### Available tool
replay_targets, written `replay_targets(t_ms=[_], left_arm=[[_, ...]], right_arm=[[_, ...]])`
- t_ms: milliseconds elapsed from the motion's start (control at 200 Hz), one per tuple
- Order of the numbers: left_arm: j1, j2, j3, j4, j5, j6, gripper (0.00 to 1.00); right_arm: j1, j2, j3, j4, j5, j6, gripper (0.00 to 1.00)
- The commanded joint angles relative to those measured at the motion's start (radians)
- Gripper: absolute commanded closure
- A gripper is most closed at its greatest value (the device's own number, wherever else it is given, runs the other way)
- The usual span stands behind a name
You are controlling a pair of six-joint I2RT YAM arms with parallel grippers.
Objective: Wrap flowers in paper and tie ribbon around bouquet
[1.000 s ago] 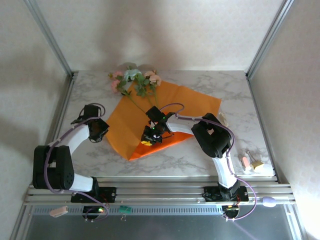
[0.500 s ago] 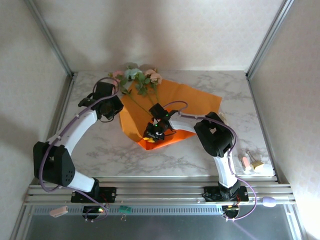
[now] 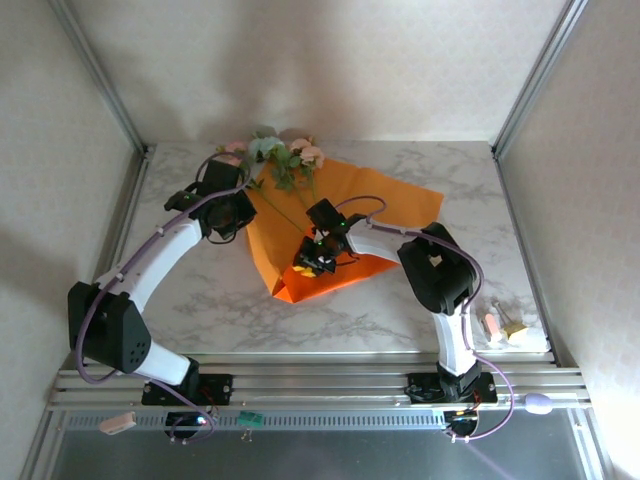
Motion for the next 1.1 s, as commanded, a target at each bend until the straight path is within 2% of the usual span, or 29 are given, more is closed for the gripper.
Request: replay_targets(t_ms=[0, 320, 656, 1096], left_arm=[[-0.020, -0.009, 0.049, -0.033, -0.031, -0.016, 1.00], [-0.047, 0.032, 0.106, -0.040, -0.025, -0.009, 1.00], [-0.123, 0.176, 0.261, -0.049, -0.016, 0.006, 1.00], [-0.224, 0.493, 0.579, -0.126, -0.057, 0.054, 1.00]], right_arm=[[-0.039, -0.109, -0.032, -0.024, 0.038, -0.024, 0.76], [-0.147, -0.241, -0.207, -0.054, 0.055, -0.047, 0.79], [-0.160, -0.112, -0.226, 0.011, 0.058, 0.001, 0.84], [-0.160, -0.100, -0.225, 0.005, 0.065, -0.005, 0.84]])
